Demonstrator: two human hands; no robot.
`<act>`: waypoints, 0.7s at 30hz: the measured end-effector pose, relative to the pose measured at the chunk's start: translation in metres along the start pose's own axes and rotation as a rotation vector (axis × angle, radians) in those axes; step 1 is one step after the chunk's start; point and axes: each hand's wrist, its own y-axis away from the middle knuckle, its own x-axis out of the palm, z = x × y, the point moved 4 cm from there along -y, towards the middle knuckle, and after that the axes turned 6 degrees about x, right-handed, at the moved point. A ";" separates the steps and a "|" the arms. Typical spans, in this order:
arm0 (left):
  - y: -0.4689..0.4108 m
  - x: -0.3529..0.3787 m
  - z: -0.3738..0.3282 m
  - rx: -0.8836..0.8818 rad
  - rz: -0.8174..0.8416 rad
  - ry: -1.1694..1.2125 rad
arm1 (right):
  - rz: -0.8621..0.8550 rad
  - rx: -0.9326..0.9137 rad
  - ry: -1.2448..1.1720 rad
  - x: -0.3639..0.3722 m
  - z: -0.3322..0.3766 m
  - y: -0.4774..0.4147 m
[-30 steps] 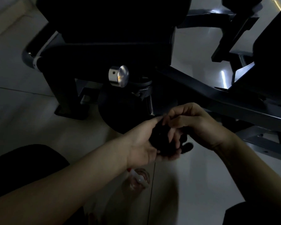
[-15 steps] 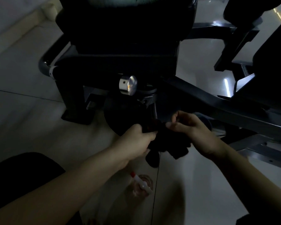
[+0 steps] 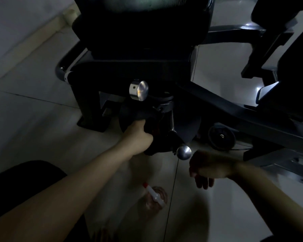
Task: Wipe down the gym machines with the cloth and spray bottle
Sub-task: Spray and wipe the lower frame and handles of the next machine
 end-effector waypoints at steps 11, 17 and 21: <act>0.020 -0.013 0.037 -0.125 0.343 -0.274 | 0.058 -0.237 0.298 0.083 0.038 -0.055; 0.025 0.007 0.043 -0.161 0.493 -0.468 | -0.045 -0.246 0.483 0.098 0.043 -0.078; 0.020 0.016 0.044 -0.108 0.562 -0.564 | -0.116 -0.260 0.559 0.093 0.042 -0.080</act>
